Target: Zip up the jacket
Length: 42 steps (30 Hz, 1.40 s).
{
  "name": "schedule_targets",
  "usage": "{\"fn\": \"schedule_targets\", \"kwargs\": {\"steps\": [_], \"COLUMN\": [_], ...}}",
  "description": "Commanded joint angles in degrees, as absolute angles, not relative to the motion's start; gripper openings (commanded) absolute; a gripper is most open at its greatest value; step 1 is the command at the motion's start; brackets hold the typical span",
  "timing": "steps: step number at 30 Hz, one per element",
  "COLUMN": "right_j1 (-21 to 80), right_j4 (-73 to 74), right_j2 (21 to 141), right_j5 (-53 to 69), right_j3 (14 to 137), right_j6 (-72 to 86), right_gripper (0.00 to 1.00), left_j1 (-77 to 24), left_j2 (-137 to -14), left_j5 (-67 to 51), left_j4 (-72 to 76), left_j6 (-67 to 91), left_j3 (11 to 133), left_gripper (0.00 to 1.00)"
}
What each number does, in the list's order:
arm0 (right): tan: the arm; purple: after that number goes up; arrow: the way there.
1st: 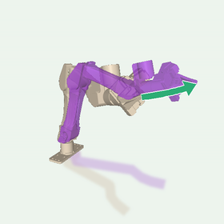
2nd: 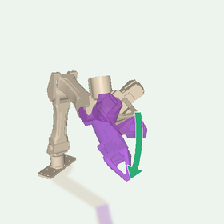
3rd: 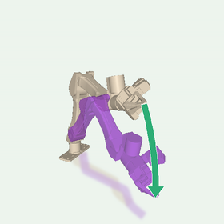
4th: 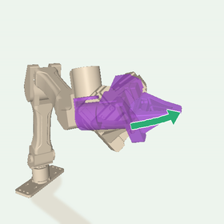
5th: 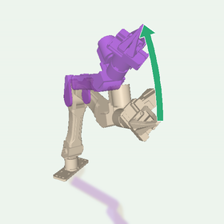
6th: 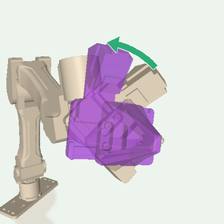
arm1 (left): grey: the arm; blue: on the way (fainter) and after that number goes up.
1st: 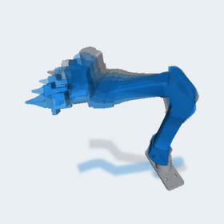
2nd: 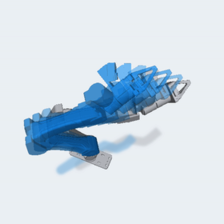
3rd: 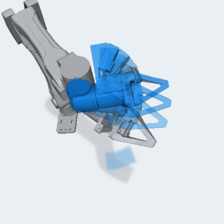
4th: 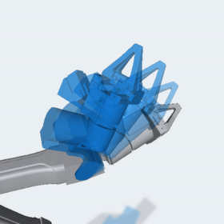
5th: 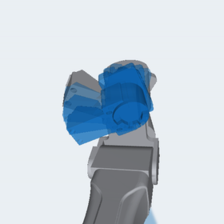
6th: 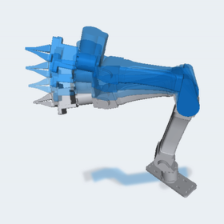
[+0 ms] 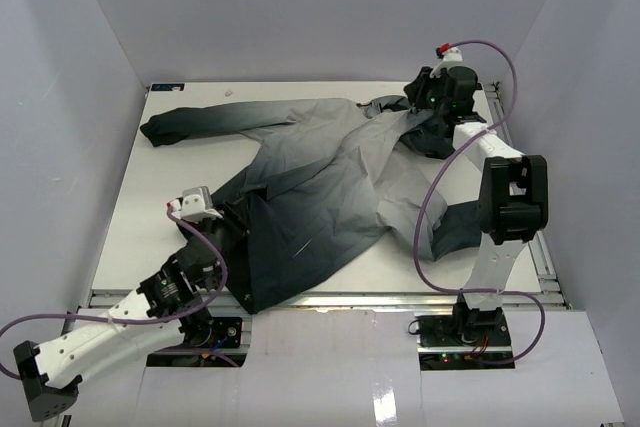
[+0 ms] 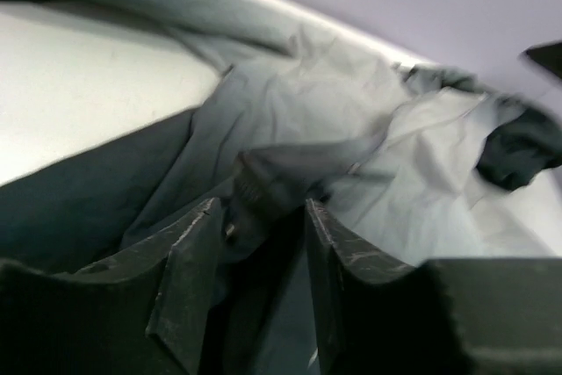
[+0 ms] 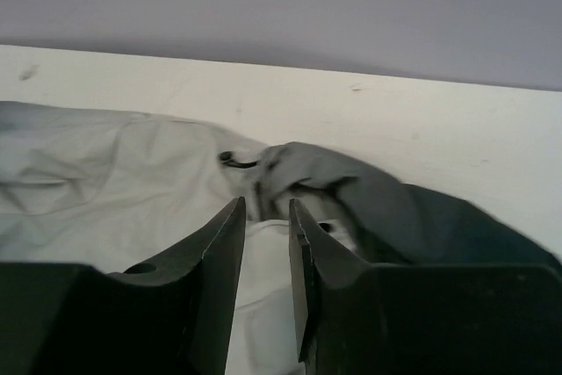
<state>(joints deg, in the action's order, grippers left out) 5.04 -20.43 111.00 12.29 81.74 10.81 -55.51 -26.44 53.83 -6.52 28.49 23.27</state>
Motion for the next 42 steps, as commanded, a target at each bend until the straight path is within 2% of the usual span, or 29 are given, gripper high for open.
{"fn": "schedule_targets", "kwargs": {"steps": [1, 3, 5, 7, 11, 13, 15, 19, 23, 26, 31, 32, 35, 37, 39, 42], "right_j1": [10.0, 11.9, 13.9, 16.7, 19.2, 19.7, 20.3, 21.1, 21.1, 21.1, 21.1, 21.1, 21.2, 21.2, 21.1, 21.1], "right_j4": [-22.2, -20.7, -17.5, -14.5, -9.5, -6.5, -4.6, -2.1, -1.3, -1.3, -1.1, -0.9, -1.1, -2.9, -4.9, -9.5], "right_j2": [106.7, 106.1, 106.6, 107.6, 110.2, 111.6, 112.9, 115.7, 117.6, 119.7, 124.9, 125.4, 126.3, 125.8, 124.8, 122.6], "right_j5": [13.4, 12.0, 9.4, 5.9, -4.6, -8.5, -11.2, -15.6, -19.2, -17.9, -15.6, -15.7, -15.6, -15.5, -15.2, -13.4], "right_j3": [79.9, 79.1, 80.0, 80.9, 83.5, 85.1, 86.3, 89.8, 91.1, 93.2, 97.7, 98.0, 97.8, 95.9, 93.3, 89.2], "right_j6": [12.9, 12.4, 11.5, 11.3, 14.4, 16.9, 18.1, 19.7, 20.6, 21.2, 22.4, 22.6, 22.7, 22.1, 21.5, 20.3], "right_gripper": [0.38, 0.47, 0.51, 0.63, 0.67, 0.69, 0.70, 0.75, 0.80, 0.84, 0.84, 0.83, 0.76, 0.66, 0.53, 0.27], "left_j1": [-55.3, -55.3, -55.3, -55.2, -51.6, -42.1, -37.4, -33.7, -32.1, -31.8, -31.8, -31.8, -31.8, -31.9, -32.3, -33.6], "left_j2": [-24.5, -27.2, -36.0, -41.8, -58.8, -66.1, -71.1, -82.1, -91.2, -96.4, -104.4, -106.2, -109.0, -107.2, -104.9, -100.5], "left_j5": [51.9, 49.1, 46.8, 44.5, 36.0, 23.9, 10.0, 5.3, -4.7, -9.6, -11.3, -11.3, -13.3, -14.5, -14.8, -12.5], "left_j4": [-4.4, -1.8, -1.1, 1.3, -1.2, -2.7, -0.8, -1.9, -2.8, -0.1, 4.2, 4.3, 5.7, 10.0, 12.8, 15.9], "left_j6": [22.0, 17.0, 15.3, 13.1, 14.0, 17.1, 18.0, 13.4, 10.4, 10.2, 10.1, 10.0, 10.3, 11.5, 12.8, 14.5], "left_j3": [33.1, 37.3, 41.9, 45.9, 54.9, 57.8, 58.2, 63.0, 66.7, 66.4, 66.6, 66.8, 66.2, 62.3, 57.6, 52.5], "left_gripper": [0.57, 0.61, 0.62, 0.65, 0.68, 0.68, 0.66, 0.66, 0.65, 0.64, 0.64, 0.61, 0.44, 0.20, 0.01, 0.00]}}
